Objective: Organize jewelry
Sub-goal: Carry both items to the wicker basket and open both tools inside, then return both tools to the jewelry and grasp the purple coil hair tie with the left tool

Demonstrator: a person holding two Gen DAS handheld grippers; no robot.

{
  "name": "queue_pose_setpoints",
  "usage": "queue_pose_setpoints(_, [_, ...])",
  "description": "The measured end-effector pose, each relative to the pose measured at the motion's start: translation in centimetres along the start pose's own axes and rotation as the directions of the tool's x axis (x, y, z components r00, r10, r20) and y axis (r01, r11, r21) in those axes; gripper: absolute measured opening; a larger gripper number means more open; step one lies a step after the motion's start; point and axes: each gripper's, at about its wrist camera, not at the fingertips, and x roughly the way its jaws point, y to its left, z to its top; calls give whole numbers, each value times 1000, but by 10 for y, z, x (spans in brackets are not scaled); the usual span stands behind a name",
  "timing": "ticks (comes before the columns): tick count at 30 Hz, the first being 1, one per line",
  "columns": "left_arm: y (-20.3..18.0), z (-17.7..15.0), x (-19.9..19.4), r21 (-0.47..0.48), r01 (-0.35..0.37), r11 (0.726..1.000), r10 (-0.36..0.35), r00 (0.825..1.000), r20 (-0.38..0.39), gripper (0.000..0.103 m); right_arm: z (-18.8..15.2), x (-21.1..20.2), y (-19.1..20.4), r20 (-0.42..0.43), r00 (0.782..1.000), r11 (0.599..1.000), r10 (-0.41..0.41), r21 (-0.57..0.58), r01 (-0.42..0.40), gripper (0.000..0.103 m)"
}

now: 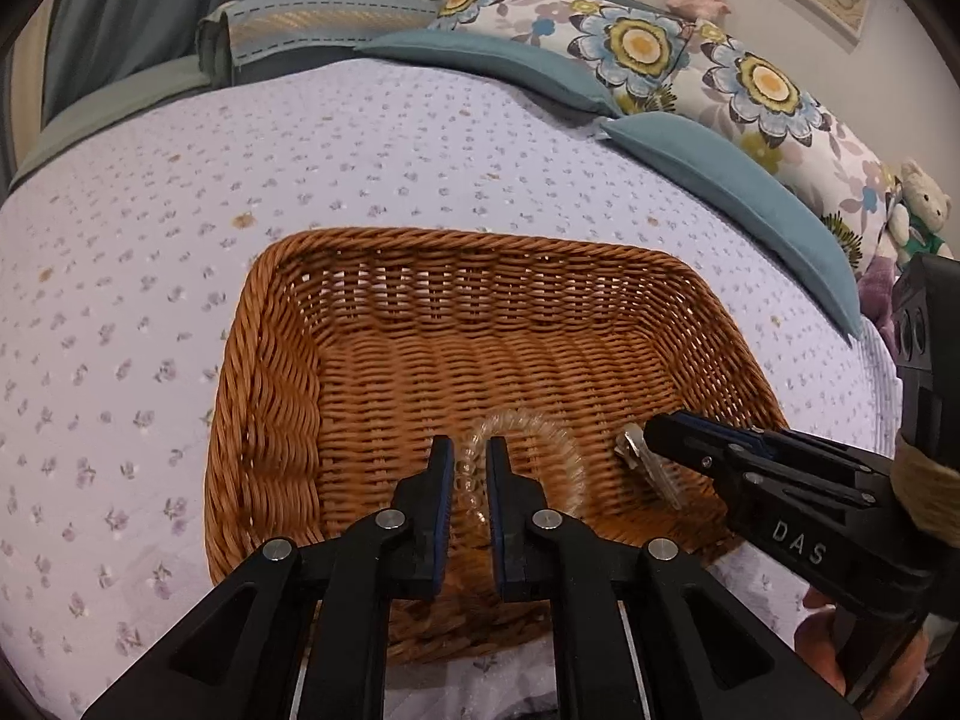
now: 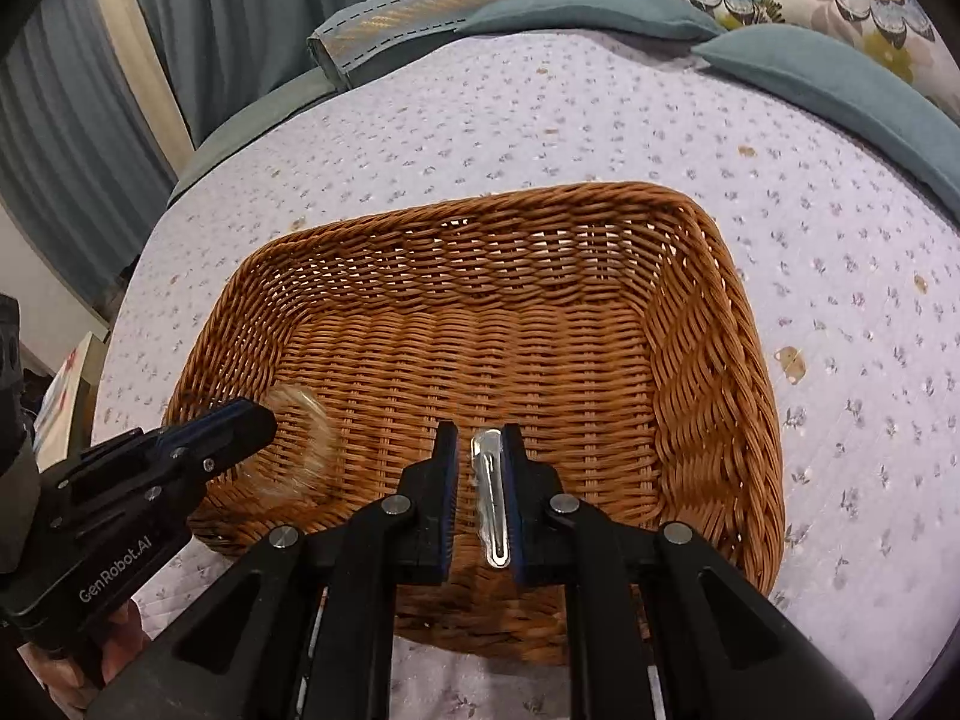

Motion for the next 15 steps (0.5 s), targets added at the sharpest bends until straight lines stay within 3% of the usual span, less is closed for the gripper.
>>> queue_pose_setpoints(11, [-3, -31, -93, -22, 63, 998, -60, 992, 110, 37, -35, -80, 13, 90, 996, 1000, 17, -21, -15, 21])
queue_pose_setpoints(13, [-5, -41, -117, -22, 78, 997, -74, 988, 138, 51, -48, -101, 22, 110, 994, 999, 24, -32, -21, 23])
queue_pose_setpoints(15, [-9, -54, -142, -16, 89, 996, -85, 982, 170, 58, -62, -120, 27, 130, 991, 999, 33, -44, -28, 32])
